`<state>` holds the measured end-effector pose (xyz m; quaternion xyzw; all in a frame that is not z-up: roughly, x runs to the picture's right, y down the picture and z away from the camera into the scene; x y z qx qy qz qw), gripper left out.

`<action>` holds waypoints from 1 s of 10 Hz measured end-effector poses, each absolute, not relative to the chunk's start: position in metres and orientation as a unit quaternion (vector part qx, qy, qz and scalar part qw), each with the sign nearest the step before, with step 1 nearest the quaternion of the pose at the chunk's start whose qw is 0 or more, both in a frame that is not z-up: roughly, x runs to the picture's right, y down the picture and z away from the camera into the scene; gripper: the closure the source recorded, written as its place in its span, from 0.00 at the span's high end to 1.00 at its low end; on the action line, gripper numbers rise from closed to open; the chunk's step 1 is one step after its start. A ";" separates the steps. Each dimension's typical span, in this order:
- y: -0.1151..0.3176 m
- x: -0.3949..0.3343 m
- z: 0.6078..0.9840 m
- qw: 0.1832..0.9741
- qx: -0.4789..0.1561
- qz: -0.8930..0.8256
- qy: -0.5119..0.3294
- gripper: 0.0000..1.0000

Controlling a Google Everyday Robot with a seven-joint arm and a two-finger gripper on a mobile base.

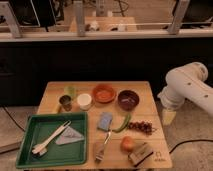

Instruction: Place sponge in metal cup

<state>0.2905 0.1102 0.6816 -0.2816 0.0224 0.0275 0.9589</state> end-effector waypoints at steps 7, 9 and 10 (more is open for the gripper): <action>0.129 0.253 0.685 0.960 -0.278 -0.006 0.010 0.80; 0.133 0.248 0.688 0.961 -0.277 -0.021 0.006 0.80; 0.136 0.241 0.688 0.961 -0.276 -0.030 0.004 0.80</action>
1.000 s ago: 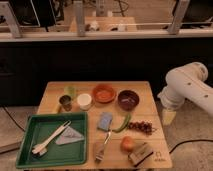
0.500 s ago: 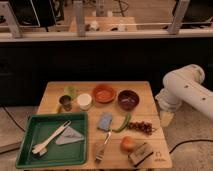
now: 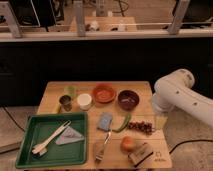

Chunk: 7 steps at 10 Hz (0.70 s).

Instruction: Place sponge in metal cup

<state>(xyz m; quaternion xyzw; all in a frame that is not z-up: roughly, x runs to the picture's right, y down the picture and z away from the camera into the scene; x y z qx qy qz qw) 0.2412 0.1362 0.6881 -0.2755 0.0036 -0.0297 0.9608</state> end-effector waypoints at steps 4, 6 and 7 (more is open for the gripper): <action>0.148 0.207 0.693 0.960 -0.272 -0.061 -0.009 0.80; 0.150 0.197 0.693 0.959 -0.270 -0.081 -0.023 0.80; 0.151 0.190 0.694 0.959 -0.268 -0.086 -0.029 0.80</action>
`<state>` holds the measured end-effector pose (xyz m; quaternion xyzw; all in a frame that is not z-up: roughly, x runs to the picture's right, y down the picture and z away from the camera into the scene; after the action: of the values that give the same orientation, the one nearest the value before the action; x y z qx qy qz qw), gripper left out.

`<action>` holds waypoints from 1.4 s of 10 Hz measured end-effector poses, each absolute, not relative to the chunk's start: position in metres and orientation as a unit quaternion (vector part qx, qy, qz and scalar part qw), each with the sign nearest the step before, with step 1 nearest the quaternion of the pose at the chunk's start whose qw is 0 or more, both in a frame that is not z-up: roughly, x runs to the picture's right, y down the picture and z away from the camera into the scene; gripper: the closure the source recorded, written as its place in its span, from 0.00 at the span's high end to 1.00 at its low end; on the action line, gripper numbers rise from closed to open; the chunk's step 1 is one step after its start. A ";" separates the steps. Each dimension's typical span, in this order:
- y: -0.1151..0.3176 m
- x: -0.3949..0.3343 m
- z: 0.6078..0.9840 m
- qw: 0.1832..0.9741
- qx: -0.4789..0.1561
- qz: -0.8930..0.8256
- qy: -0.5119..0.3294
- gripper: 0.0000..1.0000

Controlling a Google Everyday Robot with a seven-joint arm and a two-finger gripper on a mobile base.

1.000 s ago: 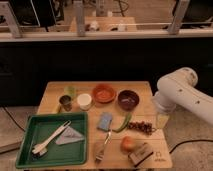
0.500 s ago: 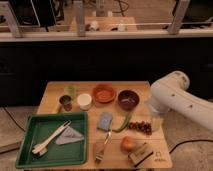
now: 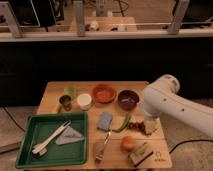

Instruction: Place sponge in metal cup

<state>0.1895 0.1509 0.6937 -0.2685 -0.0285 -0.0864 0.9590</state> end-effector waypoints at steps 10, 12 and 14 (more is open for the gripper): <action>0.160 0.118 0.702 0.953 -0.254 -0.141 -0.084 0.80; 0.162 0.111 0.708 0.951 -0.251 -0.147 -0.099 0.80; 0.163 0.098 0.713 0.949 -0.251 -0.154 -0.114 0.80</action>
<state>0.0983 0.1628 0.7127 -0.2509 -0.1136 -0.1540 0.9489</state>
